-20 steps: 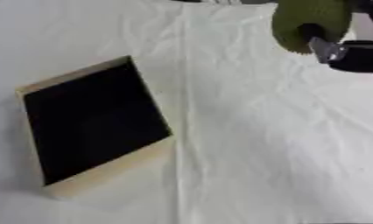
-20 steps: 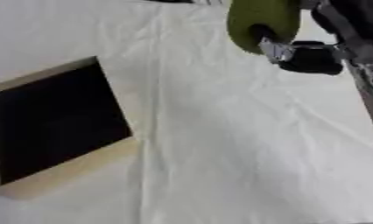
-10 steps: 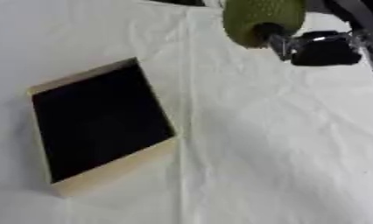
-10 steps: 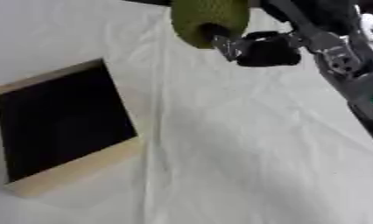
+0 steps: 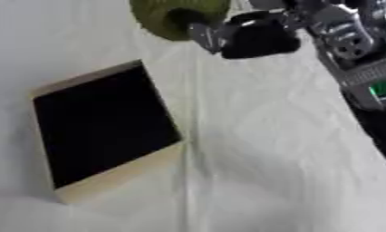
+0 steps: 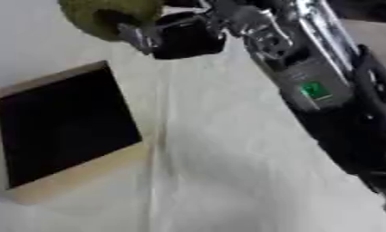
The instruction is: Pick up objects on the table and place them in the box.
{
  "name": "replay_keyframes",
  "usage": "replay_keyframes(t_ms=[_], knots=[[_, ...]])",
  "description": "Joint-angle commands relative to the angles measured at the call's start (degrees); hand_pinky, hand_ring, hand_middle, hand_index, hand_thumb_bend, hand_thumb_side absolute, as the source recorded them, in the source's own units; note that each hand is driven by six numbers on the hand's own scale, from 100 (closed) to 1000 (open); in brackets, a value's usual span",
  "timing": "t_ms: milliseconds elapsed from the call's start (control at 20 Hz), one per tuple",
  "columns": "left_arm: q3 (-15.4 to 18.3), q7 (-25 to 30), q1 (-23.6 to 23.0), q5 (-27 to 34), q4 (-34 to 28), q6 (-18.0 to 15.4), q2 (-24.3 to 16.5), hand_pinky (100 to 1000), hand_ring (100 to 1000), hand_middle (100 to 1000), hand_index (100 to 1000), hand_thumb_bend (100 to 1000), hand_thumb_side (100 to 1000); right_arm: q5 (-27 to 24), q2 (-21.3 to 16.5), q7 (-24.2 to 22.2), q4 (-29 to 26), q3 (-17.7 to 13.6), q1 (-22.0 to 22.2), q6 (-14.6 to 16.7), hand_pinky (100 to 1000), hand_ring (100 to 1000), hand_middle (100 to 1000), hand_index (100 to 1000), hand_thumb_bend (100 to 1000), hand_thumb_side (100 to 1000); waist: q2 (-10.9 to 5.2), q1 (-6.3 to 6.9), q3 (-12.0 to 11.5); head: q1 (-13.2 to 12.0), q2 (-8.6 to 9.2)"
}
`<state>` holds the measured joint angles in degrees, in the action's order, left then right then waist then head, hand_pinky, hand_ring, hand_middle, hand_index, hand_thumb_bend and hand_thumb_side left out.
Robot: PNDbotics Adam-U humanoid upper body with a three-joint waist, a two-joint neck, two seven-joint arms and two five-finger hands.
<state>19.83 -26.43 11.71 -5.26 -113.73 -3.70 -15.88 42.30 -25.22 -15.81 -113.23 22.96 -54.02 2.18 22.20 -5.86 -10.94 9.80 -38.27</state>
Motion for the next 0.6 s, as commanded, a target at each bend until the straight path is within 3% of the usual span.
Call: replay_keyframes(t_ms=[50, 300, 600], knots=[[0.49, -0.16, 0.62, 0.22, -0.86, -0.08, -0.52, 499, 505, 574, 701, 242, 586, 4.09, 4.68, -1.44, 1.23, 0.80, -1.34, -0.23, 714, 396, 500, 714, 148, 226, -1.04, 0.25, -0.18, 0.21, 0.09], [0.50, -0.17, 0.68, 0.35, -0.86, -0.06, -0.37, 499, 505, 574, 701, 241, 586, 9.91, 11.08, 0.11, 5.14, 2.46, -1.25, 0.79, 708, 391, 497, 710, 164, 203, -0.98, 0.11, -0.72, 0.85, 0.06], [0.49, -0.20, 0.77, 0.47, -0.86, -0.01, -0.29, 499, 505, 574, 701, 241, 586, 12.47, 14.47, 0.18, 10.14, 4.79, -0.63, 1.34, 699, 382, 488, 703, 149, 218, -0.98, -0.13, -1.25, 1.14, 0.01]])
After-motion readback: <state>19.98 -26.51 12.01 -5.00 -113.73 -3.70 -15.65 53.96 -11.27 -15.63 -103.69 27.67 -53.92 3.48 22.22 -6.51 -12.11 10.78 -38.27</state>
